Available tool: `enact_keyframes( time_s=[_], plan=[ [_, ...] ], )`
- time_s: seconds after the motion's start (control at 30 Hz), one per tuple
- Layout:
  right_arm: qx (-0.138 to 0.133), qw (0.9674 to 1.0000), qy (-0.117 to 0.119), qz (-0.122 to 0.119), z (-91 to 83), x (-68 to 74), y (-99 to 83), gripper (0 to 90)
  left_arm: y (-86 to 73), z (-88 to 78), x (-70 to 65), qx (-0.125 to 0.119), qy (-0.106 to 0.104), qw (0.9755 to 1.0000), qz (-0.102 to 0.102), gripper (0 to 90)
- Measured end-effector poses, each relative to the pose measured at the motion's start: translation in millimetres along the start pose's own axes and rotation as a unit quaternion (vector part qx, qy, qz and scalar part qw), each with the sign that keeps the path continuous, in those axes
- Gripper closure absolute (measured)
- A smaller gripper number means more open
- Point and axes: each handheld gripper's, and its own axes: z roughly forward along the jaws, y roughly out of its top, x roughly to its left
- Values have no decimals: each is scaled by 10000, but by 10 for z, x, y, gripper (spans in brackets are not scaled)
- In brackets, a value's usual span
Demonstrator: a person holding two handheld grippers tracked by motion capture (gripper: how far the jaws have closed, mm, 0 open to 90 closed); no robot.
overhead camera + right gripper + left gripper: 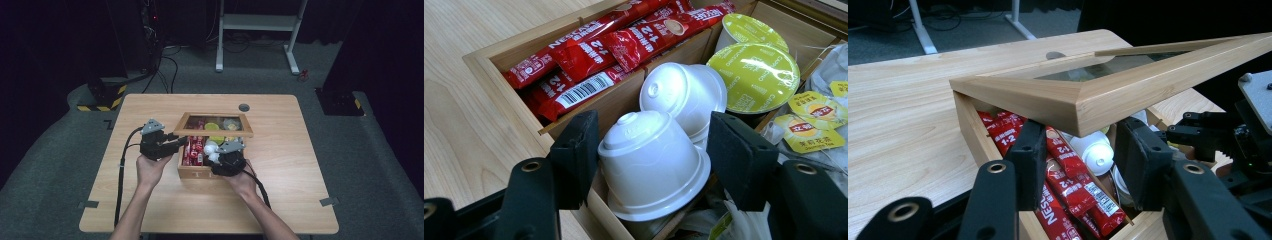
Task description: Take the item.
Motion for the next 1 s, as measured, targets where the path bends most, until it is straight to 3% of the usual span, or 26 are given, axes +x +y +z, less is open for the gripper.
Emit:
enact_keyframes(
  time_s=[1.0],
  plan=[
    [-161,9998,86,44,-63,-13,-4,388,-1,6,0,1,13,10000,7,565]
  ],
)
